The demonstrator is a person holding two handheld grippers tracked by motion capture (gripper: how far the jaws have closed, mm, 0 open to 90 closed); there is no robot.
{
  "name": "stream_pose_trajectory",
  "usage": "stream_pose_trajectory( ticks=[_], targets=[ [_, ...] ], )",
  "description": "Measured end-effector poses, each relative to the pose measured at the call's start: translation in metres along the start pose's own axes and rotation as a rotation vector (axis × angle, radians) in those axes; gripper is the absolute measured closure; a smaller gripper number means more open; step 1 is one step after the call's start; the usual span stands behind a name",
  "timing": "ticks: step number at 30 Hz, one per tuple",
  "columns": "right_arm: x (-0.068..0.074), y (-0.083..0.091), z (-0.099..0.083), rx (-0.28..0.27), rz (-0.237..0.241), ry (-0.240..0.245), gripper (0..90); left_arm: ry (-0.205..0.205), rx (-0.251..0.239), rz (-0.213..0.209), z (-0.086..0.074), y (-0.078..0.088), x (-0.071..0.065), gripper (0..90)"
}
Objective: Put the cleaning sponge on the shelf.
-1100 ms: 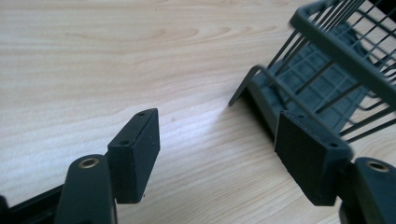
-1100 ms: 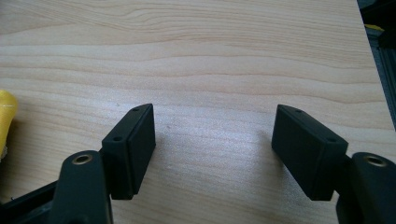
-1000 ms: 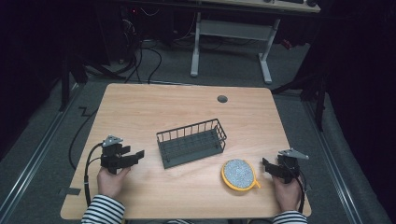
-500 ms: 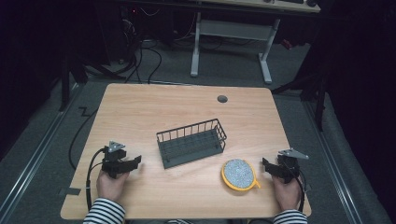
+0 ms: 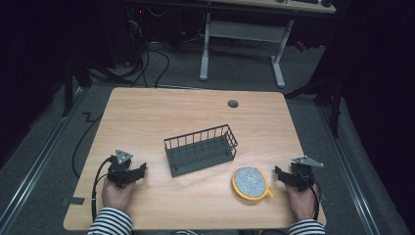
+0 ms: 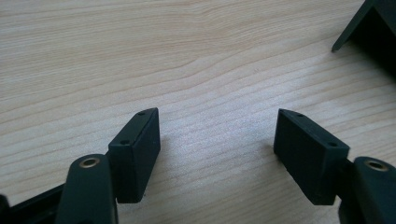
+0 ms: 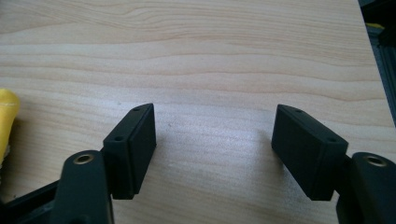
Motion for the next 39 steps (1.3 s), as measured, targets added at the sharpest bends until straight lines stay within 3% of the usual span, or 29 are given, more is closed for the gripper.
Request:
stream_pose_trajectory(
  ticks=[3, 4, 6, 7, 13, 17, 18, 34, 39],
  targets=[
    [0.000, 0.002, 0.000, 0.024, 0.003, -0.003, 33.7, 0.000, 0.001, 0.002, 0.000, 0.000, 0.000, 31.9],
    [-0.001, 0.005, -0.001, 0.048, 0.002, -0.006, 40.5, 0.005, -0.001, 0.003, 0.000, 0.000, 0.000, 32.1],
    [-0.001, 0.007, -0.001, 0.060, 0.005, -0.008, 40.8, 0.007, -0.001, 0.004, 0.000, 0.000, 0.000, 32.2],
    [-0.001, 0.010, -0.001, 0.086, 0.026, -0.015, 42.6, 0.007, -0.001, 0.003, 0.000, 0.000, 0.000, 31.9],
    [0.009, 0.022, 0.000, 0.101, 0.108, -0.039, 44.5, 0.012, -0.002, -0.003, 0.000, 0.000, 0.001, 31.5],
    [0.017, 0.027, 0.001, 0.134, 0.141, -0.008, 45.2, 0.012, -0.002, -0.003, 0.000, 0.000, 0.001, 31.5],
    [0.024, 0.033, 0.003, 0.128, 0.155, 0.031, 45.5, 0.012, -0.003, -0.003, 0.000, 0.000, 0.001, 31.5],
    [0.056, 0.048, 0.011, 0.167, 0.271, 0.086, 43.4, 0.014, -0.003, -0.003, 0.000, 0.000, 0.001, 31.4],
    [0.071, 0.050, 0.016, 0.184, 0.293, 0.140, 42.7, 0.015, -0.004, -0.008, 0.000, 0.000, 0.001, 30.8]
  ],
)
Point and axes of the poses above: each handheld gripper's, and its own axes: y roughly backward along the jaws, z roughly out of its top, x roughly to its left, the point moved 7 cm from there along -y, roughly forward along the jaws
